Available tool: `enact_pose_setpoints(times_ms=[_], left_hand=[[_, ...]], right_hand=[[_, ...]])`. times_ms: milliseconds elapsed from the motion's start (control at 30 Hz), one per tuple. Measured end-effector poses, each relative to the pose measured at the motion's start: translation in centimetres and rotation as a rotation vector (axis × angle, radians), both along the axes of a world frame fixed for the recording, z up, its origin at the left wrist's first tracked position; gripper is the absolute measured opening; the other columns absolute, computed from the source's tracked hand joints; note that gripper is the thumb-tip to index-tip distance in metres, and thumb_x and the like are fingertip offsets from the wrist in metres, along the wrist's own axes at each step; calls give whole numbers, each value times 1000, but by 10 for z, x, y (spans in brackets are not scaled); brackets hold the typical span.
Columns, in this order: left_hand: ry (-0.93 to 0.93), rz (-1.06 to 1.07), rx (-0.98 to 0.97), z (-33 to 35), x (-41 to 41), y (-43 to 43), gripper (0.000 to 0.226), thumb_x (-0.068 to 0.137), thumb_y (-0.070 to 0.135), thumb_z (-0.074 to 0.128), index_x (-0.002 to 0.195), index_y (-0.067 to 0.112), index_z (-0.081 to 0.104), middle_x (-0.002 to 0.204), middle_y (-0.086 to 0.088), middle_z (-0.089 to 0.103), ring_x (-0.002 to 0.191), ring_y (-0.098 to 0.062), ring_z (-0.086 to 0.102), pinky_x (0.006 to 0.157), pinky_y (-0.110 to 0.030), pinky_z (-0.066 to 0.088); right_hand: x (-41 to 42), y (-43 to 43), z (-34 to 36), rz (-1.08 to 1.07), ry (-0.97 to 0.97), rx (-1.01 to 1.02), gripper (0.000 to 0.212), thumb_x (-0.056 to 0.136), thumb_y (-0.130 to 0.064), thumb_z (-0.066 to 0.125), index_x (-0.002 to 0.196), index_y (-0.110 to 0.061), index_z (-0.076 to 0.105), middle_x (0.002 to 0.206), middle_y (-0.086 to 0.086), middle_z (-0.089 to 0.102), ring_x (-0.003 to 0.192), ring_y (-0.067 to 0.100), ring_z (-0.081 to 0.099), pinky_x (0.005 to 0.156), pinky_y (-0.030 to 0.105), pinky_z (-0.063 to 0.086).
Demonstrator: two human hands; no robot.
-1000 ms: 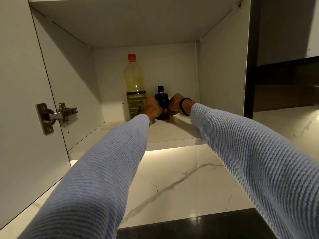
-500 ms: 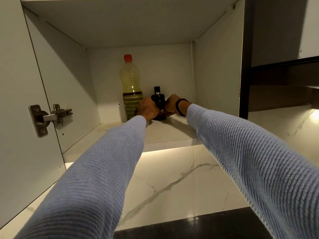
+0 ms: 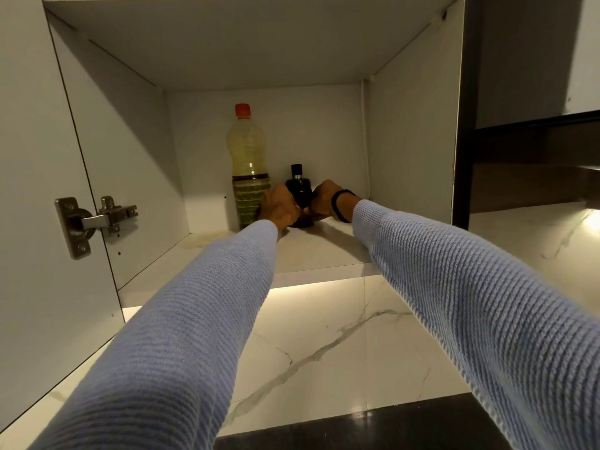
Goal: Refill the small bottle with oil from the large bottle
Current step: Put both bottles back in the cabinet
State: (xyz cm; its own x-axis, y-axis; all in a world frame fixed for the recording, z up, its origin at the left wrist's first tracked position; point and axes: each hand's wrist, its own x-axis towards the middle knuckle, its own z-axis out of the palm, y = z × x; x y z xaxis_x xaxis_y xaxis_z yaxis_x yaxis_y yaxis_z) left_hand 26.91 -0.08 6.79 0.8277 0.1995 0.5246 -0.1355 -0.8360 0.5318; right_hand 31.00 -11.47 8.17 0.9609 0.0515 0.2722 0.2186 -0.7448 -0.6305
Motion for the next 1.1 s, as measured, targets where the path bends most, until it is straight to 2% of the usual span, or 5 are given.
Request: enact_pose_setpoints(times_ms=[433, 633, 967, 1033, 1100], left_hand=[[28, -35, 12, 0, -1, 1, 20, 90, 8, 67, 109, 3, 64, 102, -13, 66, 92, -27, 62, 74, -32, 47], [55, -62, 54, 0, -5, 3, 21, 87, 6, 66, 108, 5, 63, 99, -13, 63, 93, -30, 62, 81, -37, 54], [47, -21, -6, 4, -15, 3, 19, 87, 10, 68, 106, 7, 63, 101, -12, 64, 89, -28, 60, 72, -34, 50], [-20, 41, -26, 12, -22, 7, 15, 88, 17, 68, 96, 10, 58, 97, -11, 61, 85, -27, 58, 67, -33, 46], [-74, 100, -65, 22, -31, 19, 20, 88, 25, 68, 96, 10, 56, 95, -8, 58, 87, -27, 58, 68, -33, 47]], right_hand=[[1, 1, -1, -19, -27, -43, 33, 86, -22, 73, 113, -5, 65, 110, 11, 69, 93, 24, 62, 84, 30, 52], [0, 1, -2, -9, -20, -21, 37, 83, -22, 77, 114, -5, 66, 110, 12, 70, 102, 27, 67, 95, 38, 55], [-6, 1, -1, -49, -44, -74, 31, 83, -24, 77, 104, -5, 65, 106, 11, 68, 98, 26, 66, 87, 33, 55], [-13, 1, 3, -83, -144, -130, 21, 86, -21, 73, 85, -7, 58, 100, 13, 63, 97, 29, 63, 81, 30, 50], [-22, 6, 6, -92, -290, -203, 16, 91, -18, 67, 92, -3, 61, 104, 18, 65, 103, 34, 63, 75, 31, 45]])
